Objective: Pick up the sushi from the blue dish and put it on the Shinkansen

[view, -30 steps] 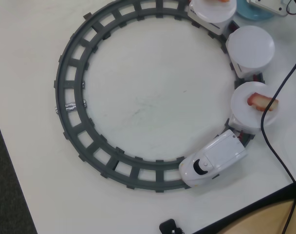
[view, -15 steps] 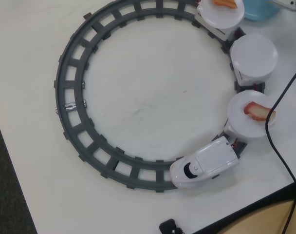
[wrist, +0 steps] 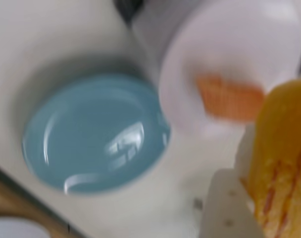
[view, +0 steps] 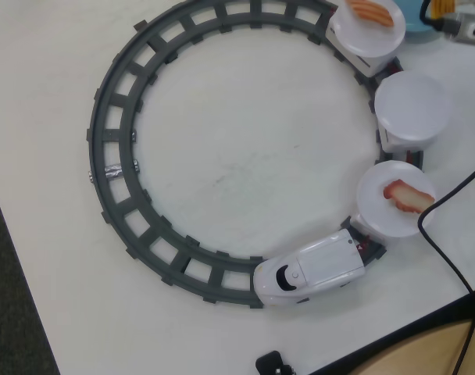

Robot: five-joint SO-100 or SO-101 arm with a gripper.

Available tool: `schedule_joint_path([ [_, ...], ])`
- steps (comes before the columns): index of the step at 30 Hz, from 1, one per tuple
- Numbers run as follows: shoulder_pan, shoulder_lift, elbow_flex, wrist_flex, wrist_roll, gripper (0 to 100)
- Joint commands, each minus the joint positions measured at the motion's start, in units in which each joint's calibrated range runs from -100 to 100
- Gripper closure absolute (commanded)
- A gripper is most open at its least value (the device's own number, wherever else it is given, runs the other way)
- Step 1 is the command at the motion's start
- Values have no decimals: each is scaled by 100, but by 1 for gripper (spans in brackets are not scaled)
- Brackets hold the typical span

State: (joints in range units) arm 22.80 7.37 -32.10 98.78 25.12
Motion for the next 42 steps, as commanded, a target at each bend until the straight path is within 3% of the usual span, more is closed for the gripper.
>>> schedule_joint_path([
  [1, -458, -532, 670, 88, -95, 98],
  [16, -2509, -2102, 2546, 80, -745, 98],
  [23, -2694, -3138, 4198, -23, -855, 98],
  [42, -3046, -3664, 6747, -2736, -1170, 98],
])
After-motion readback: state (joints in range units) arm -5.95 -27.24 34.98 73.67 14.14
